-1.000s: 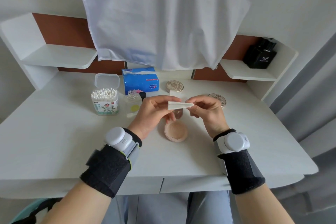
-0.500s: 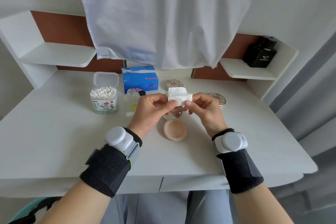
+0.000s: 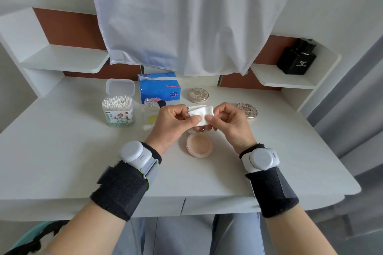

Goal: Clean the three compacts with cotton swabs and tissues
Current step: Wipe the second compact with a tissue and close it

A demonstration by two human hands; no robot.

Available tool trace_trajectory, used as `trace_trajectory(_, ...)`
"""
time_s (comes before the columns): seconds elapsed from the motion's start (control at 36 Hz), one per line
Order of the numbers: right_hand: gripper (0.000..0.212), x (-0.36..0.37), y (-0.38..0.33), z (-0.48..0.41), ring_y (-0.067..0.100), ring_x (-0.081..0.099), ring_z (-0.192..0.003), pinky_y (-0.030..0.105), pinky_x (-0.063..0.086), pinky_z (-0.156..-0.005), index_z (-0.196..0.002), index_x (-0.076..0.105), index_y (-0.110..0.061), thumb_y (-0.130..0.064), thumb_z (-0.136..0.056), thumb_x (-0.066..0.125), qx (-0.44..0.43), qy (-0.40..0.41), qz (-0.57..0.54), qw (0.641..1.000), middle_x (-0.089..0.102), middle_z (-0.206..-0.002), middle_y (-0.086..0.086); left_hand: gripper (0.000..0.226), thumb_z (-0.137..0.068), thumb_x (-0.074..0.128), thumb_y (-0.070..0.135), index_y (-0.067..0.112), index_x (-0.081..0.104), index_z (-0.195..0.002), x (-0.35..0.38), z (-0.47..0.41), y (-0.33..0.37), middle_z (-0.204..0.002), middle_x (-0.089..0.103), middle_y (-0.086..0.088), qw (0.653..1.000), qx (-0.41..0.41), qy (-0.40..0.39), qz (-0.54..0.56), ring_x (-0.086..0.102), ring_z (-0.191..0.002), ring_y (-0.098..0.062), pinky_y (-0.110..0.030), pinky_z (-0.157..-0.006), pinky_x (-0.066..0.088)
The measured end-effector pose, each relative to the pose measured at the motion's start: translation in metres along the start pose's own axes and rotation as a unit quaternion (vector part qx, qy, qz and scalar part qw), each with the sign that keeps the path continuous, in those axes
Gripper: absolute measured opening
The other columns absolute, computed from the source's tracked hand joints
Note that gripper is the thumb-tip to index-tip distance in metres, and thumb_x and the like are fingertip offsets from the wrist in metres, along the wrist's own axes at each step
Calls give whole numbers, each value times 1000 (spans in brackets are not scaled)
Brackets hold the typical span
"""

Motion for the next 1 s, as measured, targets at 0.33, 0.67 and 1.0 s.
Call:
trace_trajectory(0.33,27,-4,-1,0,9,65,-63,17,48,-63,-107,61,-9,5,-84,64,-14,15,5,1000,73,-71,-4,40,-78,66,-15,15,51,-100,4,5,11,-87,69,-20,999,-13,-15,42,70,-71,-22,-29,-58,58)
trace_trajectory(0.67,16,-4,1,2,9,59,-56,20,44,-56,-82,58,-4,12,-81,61,-15,-10,-34,999,65,-65,-8,14,-84,69,3,9,69,-96,6,6,8,-83,71,-17,998,30,-20,-47,67,-71,-23,-21,-60,55)
trace_trajectory(1.0,21,-2,3,0,12,54,-49,22,42,-50,-81,68,-7,8,-88,55,-28,34,-72,996,64,-61,-3,3,-85,66,2,3,64,-84,8,4,3,-65,65,-20,999,3,-36,-13,54,-44,-17,-23,-45,46)
Point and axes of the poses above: each hand's wrist, its own z-axis away from the middle knuckle, its own x-axis out of the palm, y = z × x, the point moved 3 cm from there along -z, towards the middle knuckle
